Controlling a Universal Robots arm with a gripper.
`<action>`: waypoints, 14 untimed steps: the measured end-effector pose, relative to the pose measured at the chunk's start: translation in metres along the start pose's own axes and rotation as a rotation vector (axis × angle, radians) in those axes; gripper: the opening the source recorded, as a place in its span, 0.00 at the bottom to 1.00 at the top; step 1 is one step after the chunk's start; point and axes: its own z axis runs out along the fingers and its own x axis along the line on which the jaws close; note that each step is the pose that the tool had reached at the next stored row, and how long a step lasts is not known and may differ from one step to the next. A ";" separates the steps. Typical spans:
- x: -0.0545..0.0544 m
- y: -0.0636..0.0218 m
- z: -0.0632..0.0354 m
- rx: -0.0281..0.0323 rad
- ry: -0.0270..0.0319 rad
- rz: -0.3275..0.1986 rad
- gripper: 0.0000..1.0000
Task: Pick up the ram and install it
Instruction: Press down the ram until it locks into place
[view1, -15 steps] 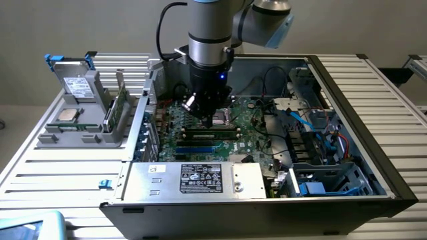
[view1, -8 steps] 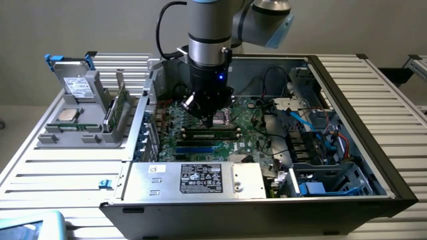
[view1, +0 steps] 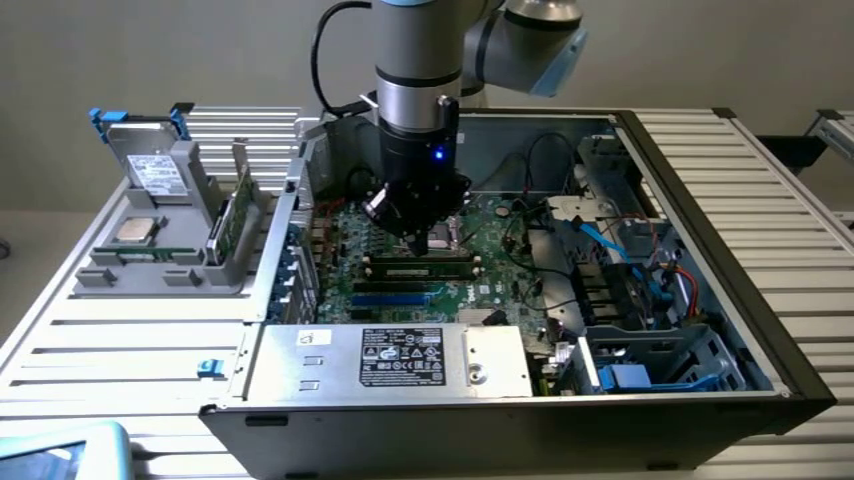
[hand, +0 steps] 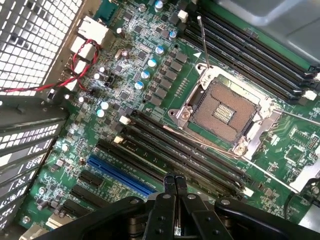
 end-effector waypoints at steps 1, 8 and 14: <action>0.000 0.0000 0.0000 0.0007 -0.0009 0.013 0.11; 0.000 0.0000 0.0000 0.0013 0.0010 0.115 0.11; 0.000 0.0000 -0.0001 0.0009 0.0046 0.206 0.11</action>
